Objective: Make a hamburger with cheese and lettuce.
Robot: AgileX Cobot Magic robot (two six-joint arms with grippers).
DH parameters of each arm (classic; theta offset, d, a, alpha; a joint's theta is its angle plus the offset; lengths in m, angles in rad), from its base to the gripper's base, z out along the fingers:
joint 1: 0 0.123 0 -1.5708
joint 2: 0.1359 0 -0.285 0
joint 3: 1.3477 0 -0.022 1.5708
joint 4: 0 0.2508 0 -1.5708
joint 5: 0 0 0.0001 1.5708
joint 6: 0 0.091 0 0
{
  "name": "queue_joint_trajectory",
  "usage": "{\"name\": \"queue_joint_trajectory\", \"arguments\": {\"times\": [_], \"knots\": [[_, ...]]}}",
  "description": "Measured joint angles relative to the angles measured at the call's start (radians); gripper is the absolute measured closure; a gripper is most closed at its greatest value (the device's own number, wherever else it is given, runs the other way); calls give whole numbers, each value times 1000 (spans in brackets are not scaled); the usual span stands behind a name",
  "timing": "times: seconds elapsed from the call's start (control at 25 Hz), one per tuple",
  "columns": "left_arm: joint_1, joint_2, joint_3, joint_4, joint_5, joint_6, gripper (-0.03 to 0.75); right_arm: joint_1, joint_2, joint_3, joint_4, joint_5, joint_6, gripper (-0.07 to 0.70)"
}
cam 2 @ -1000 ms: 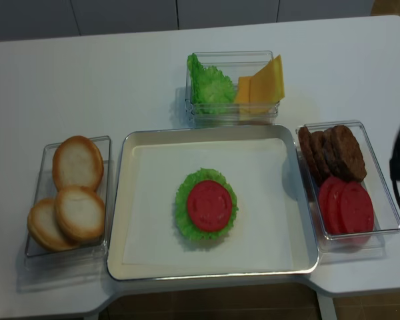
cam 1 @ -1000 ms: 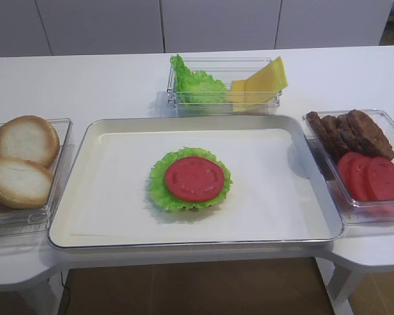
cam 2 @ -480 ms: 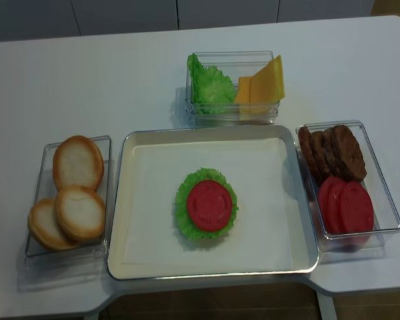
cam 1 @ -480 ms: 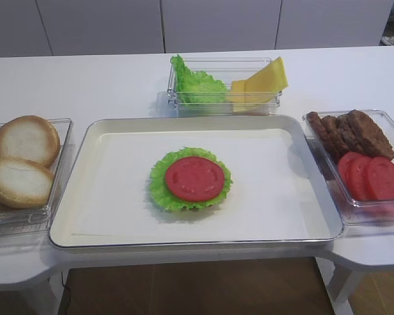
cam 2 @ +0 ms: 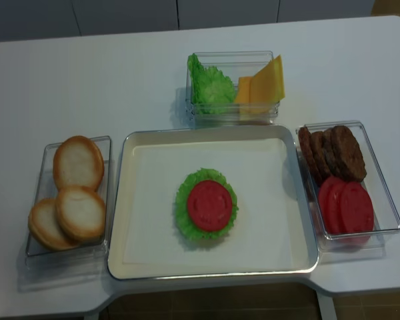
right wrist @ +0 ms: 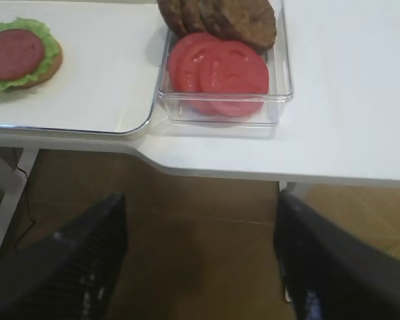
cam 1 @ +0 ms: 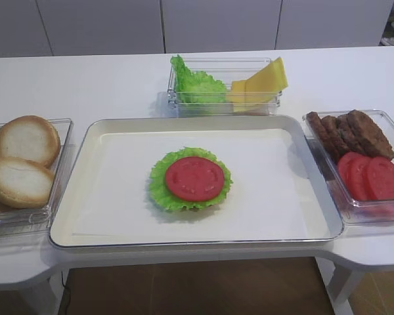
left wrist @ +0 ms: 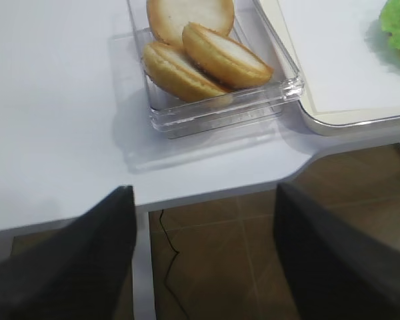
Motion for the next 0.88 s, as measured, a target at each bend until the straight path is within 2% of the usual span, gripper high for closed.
{"name": "queue_joint_trajectory", "arguments": {"times": [0.32,0.64,0.88], "knots": [[0,0,0,0,0,0,237,0,-68,71,20,7,-20,101],[0,0,0,0,0,0,237,0,-68,107,21,-113,-22,101],[0,0,0,0,0,0,237,0,-68,123,17,-137,-22,108]]}}
